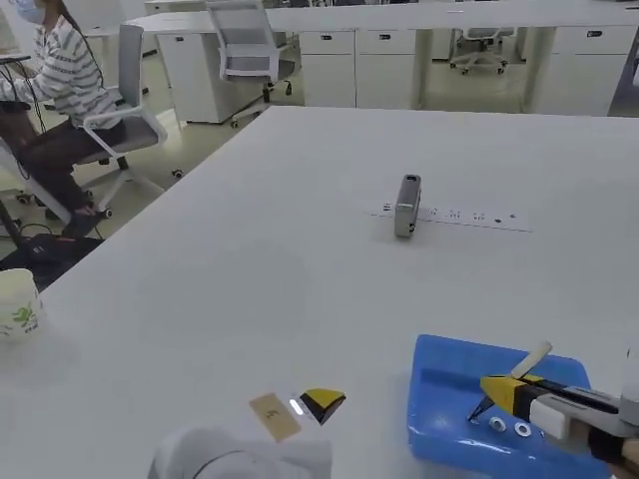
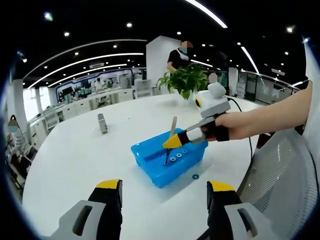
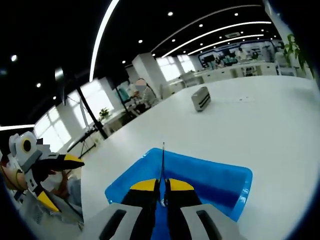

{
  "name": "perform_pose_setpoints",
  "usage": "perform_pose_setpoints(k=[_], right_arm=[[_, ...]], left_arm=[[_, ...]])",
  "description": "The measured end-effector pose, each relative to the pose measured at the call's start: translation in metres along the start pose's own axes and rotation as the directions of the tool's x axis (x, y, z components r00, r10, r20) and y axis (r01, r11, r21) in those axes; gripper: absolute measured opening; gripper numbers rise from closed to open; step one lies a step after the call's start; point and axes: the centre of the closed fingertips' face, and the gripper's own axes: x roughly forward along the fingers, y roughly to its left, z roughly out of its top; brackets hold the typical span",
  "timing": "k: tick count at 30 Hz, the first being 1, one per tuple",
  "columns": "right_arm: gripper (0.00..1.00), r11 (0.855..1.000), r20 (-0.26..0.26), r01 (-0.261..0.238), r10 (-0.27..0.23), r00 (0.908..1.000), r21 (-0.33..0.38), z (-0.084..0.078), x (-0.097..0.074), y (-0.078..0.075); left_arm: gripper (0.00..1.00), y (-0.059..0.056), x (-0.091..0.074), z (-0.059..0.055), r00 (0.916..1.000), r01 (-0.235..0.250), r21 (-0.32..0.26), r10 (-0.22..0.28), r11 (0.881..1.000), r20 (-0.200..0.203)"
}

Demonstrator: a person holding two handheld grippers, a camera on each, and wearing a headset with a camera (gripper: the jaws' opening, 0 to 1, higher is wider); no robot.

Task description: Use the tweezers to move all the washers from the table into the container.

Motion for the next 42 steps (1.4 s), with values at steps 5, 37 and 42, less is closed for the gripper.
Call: perform_pose_setpoints(k=[5, 37, 42], right_arm=[[0.03, 1.000, 0.003, 0.002, -0.002, 1.0000, -0.016, 0.001, 0.000, 0.001], [0.04, 0.986, 0.148, -0.125, 0.141, 0.9789, -0.113, 0.029, -0.045, 0.048], [0.04, 0.977, 0.126, -0.165, 0.182, 0.9751, -0.136, 0.021, -0.053, 0.059]], left_arm=[[0.68, 0.000, 0.000, -0.001, 1.0000, 0.002, 0.002, -0.002, 1.000, -0.005], [0.68, -0.002, 0.001, -0.002, 0.9999, 0.010, 0.008, -0.010, 1.000, -0.012], [0.68, -0.003, 0.001, -0.003, 0.9998, 0.012, 0.013, -0.012, 1.000, -0.015]])
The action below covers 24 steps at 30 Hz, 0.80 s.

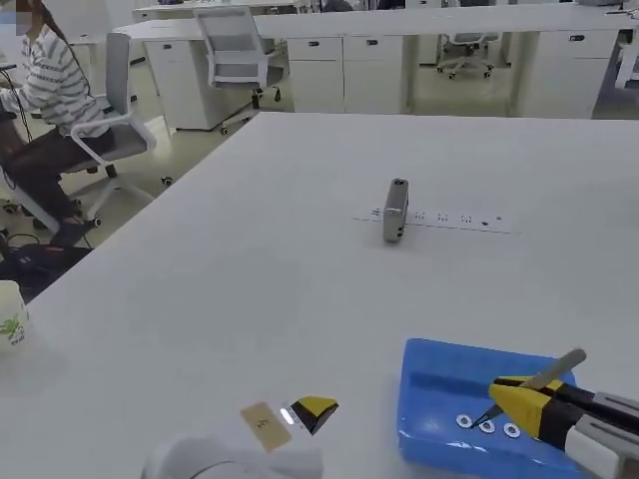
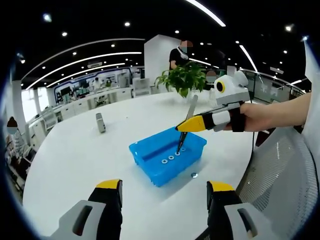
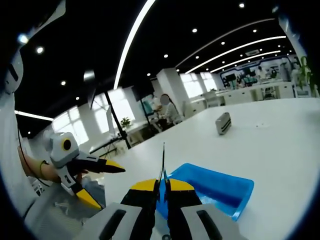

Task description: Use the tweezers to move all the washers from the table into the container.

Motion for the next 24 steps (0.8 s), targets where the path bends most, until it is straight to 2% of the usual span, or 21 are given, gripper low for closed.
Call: perform_pose_setpoints(k=[7, 13, 17, 20, 24], right_arm=[[0.04, 1.000, -0.058, -0.021, 0.020, 0.9981, -0.018, -0.018, -0.008, 0.007], [0.04, 0.999, -0.120, -0.021, 0.016, 0.9927, -0.045, -0.034, -0.011, 0.006], [0.04, 0.998, -0.167, -0.023, 0.012, 0.9858, -0.066, -0.044, -0.011, 0.006], [0.04, 0.996, -0.216, -0.023, 0.002, 0.9763, -0.092, -0.054, -0.010, 0.005], [0.04, 0.993, -0.253, -0.028, -0.002, 0.9676, -0.115, -0.061, -0.009, 0.005]], left_arm=[[0.68, 0.000, 0.000, 0.000, 1.0000, 0.003, 0.001, -0.003, 1.000, -0.001], [0.68, -0.001, 0.000, -0.001, 1.0000, 0.006, 0.006, -0.006, 1.000, -0.005], [0.68, -0.002, 0.001, -0.001, 0.9999, 0.007, 0.008, -0.007, 1.000, -0.008], [0.68, -0.002, 0.001, -0.001, 0.9999, 0.006, 0.009, -0.006, 1.000, -0.009], [0.68, -0.001, 0.000, -0.001, 1.0000, 0.005, 0.007, -0.005, 1.000, -0.007]])
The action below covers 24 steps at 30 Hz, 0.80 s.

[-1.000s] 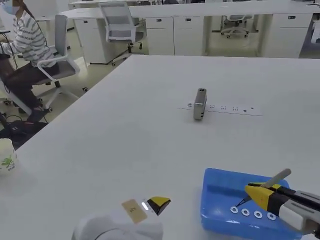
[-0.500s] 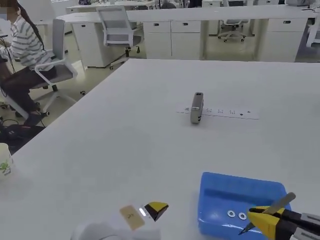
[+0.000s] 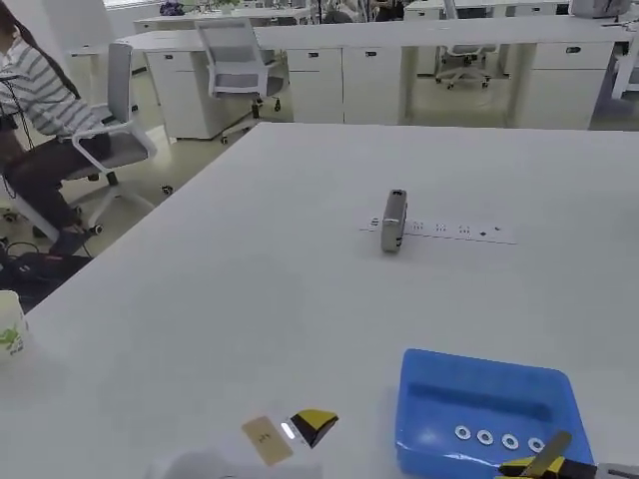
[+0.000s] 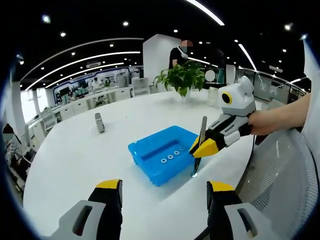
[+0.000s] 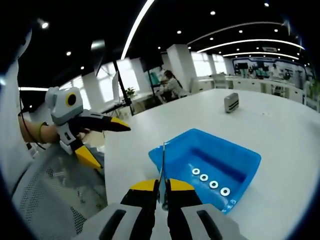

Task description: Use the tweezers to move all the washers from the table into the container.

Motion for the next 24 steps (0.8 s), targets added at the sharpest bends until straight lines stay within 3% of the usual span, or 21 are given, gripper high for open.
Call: perform_pose_setpoints(k=[16, 24], right_arm=[[0.04, 0.996, -0.085, -0.014, 0.007, 0.9964, -0.087, -0.013, 0.007, 0.003], [0.04, 0.992, -0.092, -0.022, 0.010, 0.9957, -0.123, -0.012, 0.008, 0.004]], left_arm=[[0.68, 0.000, 0.000, -0.001, 1.0000, 0.004, -0.002, -0.004, 1.000, -0.002], [0.68, 0.000, 0.000, -0.001, 1.0000, 0.003, 0.000, -0.003, 1.000, -0.005]])
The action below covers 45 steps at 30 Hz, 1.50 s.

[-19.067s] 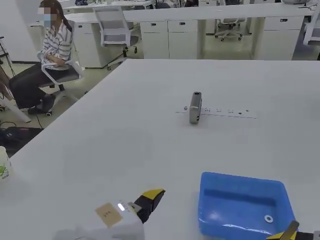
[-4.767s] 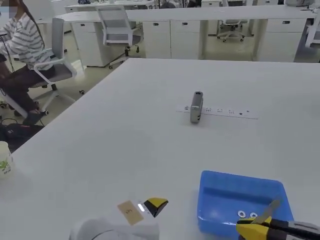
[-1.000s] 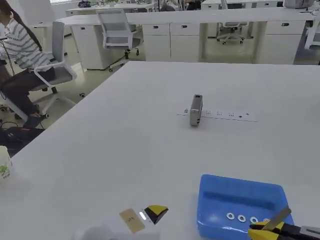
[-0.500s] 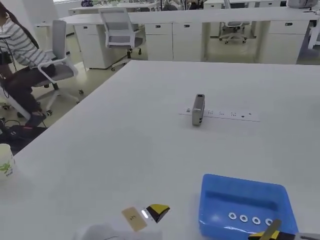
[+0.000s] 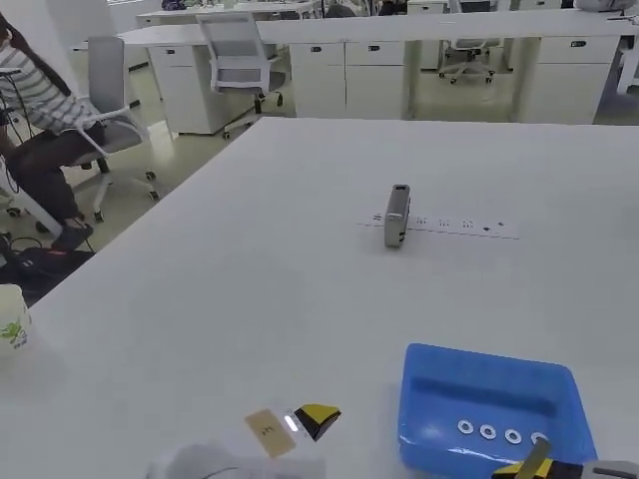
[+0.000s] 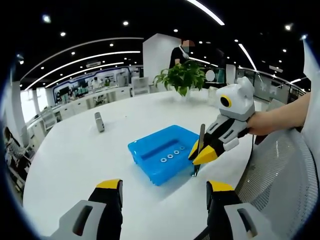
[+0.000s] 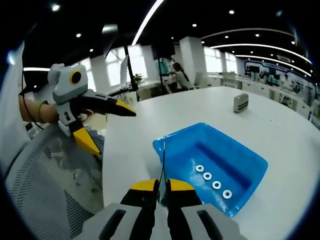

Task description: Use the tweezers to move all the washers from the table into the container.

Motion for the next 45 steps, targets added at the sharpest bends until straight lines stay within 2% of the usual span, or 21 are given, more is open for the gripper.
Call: perform_pose_setpoints(k=[6, 8, 13, 15, 18, 21, 24, 29, 31, 36, 40, 45], right_arm=[[0.03, 0.995, -0.028, -0.024, 0.021, 0.9994, -0.099, -0.001, 0.004, 0.009], [0.03, 0.986, -0.045, -0.020, 0.013, 0.9989, -0.167, -0.001, 0.004, 0.010], [0.03, 0.976, -0.076, -0.031, 0.015, 0.9970, -0.216, -0.005, 0.008, 0.009], [0.03, 0.968, -0.094, -0.031, 0.008, 0.9955, -0.250, -0.004, 0.011, 0.011], [0.03, 0.964, -0.106, -0.019, -0.009, 0.9943, -0.266, -0.004, 0.012, 0.009], [0.03, 0.970, -0.107, 0.018, -0.045, 0.9932, -0.242, -0.005, 0.010, 0.004], [0.03, 0.978, -0.090, 0.015, -0.034, 0.9954, -0.210, -0.002, 0.008, 0.003], [0.03, 0.995, 0.003, 0.012, -0.012, 0.9999, -0.098, 0.017, 0.002, 0.004], [0.03, 0.999, 0.052, -0.012, 0.014, 0.9985, -0.041, 0.026, -0.001, 0.007], [0.03, 0.999, 0.124, -0.044, 0.041, 0.9914, 0.020, 0.046, -0.007, 0.011], [0.03, 0.998, 0.139, -0.061, 0.057, 0.9887, 0.025, 0.054, -0.009, 0.014], [0.03, 0.996, 0.157, -0.076, 0.068, 0.9853, 0.048, 0.063, -0.010, 0.016]], left_arm=[[0.68, 0.001, 0.000, 0.000, 1.0000, -0.002, -0.002, 0.002, 1.000, 0.002], [0.68, 0.001, 0.000, 0.000, 1.0000, -0.003, -0.002, 0.003, 1.000, 0.002], [0.68, 0.000, 0.000, 0.000, 1.0000, -0.001, -0.001, 0.001, 1.000, 0.001], [0.68, 0.000, 0.000, 0.000, 1.0000, -0.001, 0.000, 0.001, 1.000, 0.000], [0.68, 0.000, 0.000, 0.000, 1.0000, -0.001, 0.000, 0.001, 1.000, 0.001], [0.68, 0.000, 0.000, 0.000, 1.0000, -0.001, -0.002, 0.001, 1.000, 0.002], [0.68, 0.001, 0.000, 0.001, 1.0000, -0.003, -0.002, 0.003, 1.000, 0.003], [0.68, 0.000, -0.001, 0.001, 1.0000, -0.003, -0.003, 0.003, 1.000, 0.005], [0.68, 0.001, -0.001, 0.001, 1.0000, -0.005, -0.005, 0.005, 1.000, 0.008], [0.68, 0.001, -0.001, 0.001, 1.0000, -0.003, -0.005, 0.003, 1.000, 0.008], [0.68, 0.002, -0.001, 0.000, 0.9999, -0.011, -0.008, 0.011, 1.000, 0.002], [0.68, 0.005, -0.002, 0.002, 0.9997, -0.015, -0.030, 0.015, 0.999, 0.017]])
